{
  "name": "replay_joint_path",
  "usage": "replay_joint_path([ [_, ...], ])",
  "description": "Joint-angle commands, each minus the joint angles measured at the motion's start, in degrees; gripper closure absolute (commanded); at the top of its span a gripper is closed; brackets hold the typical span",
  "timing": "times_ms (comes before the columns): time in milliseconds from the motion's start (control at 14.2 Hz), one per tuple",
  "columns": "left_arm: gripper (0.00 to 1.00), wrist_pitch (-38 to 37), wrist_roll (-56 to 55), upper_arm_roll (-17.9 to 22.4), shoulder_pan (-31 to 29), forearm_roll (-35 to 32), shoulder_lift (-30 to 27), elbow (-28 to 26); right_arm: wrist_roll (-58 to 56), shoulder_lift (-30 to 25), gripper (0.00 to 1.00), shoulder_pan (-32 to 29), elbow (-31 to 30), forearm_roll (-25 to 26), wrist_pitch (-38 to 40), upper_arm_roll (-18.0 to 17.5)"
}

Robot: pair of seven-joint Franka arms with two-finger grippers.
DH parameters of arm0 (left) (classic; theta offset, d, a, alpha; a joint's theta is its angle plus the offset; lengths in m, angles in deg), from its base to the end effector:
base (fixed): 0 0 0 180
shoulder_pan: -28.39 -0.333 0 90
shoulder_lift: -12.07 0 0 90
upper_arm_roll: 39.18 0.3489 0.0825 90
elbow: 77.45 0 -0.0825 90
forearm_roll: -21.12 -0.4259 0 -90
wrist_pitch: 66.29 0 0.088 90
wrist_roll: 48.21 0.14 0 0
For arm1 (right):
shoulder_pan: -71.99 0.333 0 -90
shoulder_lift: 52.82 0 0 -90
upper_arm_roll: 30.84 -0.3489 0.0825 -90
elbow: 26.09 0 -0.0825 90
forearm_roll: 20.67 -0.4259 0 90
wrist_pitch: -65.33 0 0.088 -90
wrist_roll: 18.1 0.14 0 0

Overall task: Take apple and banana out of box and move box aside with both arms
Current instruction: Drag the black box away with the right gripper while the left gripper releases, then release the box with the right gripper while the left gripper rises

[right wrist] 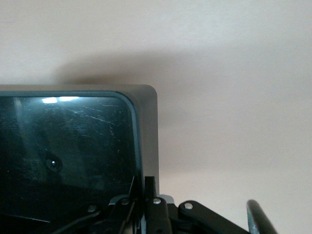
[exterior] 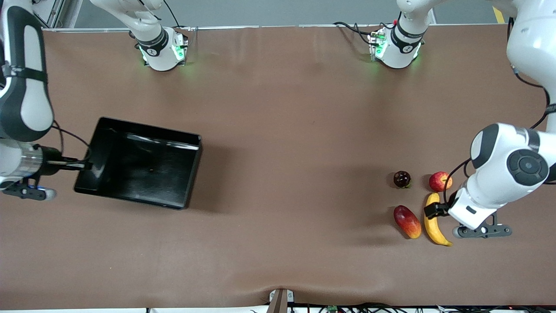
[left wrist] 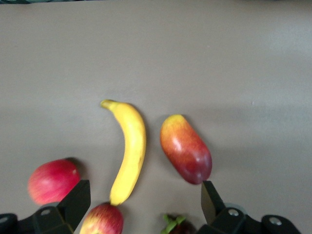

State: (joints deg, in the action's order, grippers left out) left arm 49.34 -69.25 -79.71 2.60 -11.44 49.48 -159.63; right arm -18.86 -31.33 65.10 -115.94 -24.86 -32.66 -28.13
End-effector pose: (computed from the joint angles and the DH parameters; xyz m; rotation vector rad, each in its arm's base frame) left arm 0.7742 -0.0492 0.3626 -3.0496 -0.0115 -0.1922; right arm 0.6772 -0.1018 0.3932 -3.0368 0.2613 0.3471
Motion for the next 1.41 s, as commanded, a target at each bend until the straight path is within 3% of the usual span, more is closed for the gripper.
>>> replay_joint_path([
  [0, 0.00, -6.5, 2.0, -1.0, -0.5, 0.6, -5.1, -1.0, -7.4, 2.0, 1.00, -4.6, -0.1, 0.5, -2.0, -1.2],
  [212, 0.00, -12.1, 2.8, -1.7, -0.7, 1.4, -9.5, -1.0, -17.4, 6.6, 1.00, -9.6, -0.2, 0.2, -5.8, -1.2],
  [353, 0.00, -16.0, 3.7, -1.8, -0.7, 6.0, -13.0, -0.9, -22.1, 9.4, 1.00, -11.6, -0.3, 0.1, -7.7, -1.3],
  [635, 0.00, -21.8, 4.2, -1.8, -0.7, 10.3, -21.0, -1.0, -23.7, 12.1, 1.00, -13.4, -0.5, -0.2, -9.5, -1.4],
  [918, 0.00, -23.7, 5.1, -1.6, -2.1, 20.3, -26.9, -1.4, -25.0, 13.7, 1.00, -13.8, -0.6, -0.2, -10.7, -1.5],
  [988, 0.00, -24.5, 5.1, -1.7, -2.2, 20.6, -27.6, -1.4, -25.0, 14.1, 0.89, -13.8, -0.5, -0.2, -10.6, -1.5],
  [1059, 0.00, -24.8, 5.3, -1.9, -2.2, 20.8, -27.7, -1.3, -25.1, 14.4, 0.24, -13.4, -0.5, -0.2, -10.4, -1.4],
  [1129, 0.00, -25.0, 5.7, -2.1, -2.2, 21.8, -28.4, -1.3, -25.0, 14.4, 0.00, -13.1, -0.2, 0.0, -10.1, -1.4],
  [1341, 0.00, -25.0, 6.9, -2.1, -2.2, 22.6, -31.0, -1.5, -24.8, 13.5, 0.00, -12.5, 0.7, 0.4, -9.6, -1.5],
])
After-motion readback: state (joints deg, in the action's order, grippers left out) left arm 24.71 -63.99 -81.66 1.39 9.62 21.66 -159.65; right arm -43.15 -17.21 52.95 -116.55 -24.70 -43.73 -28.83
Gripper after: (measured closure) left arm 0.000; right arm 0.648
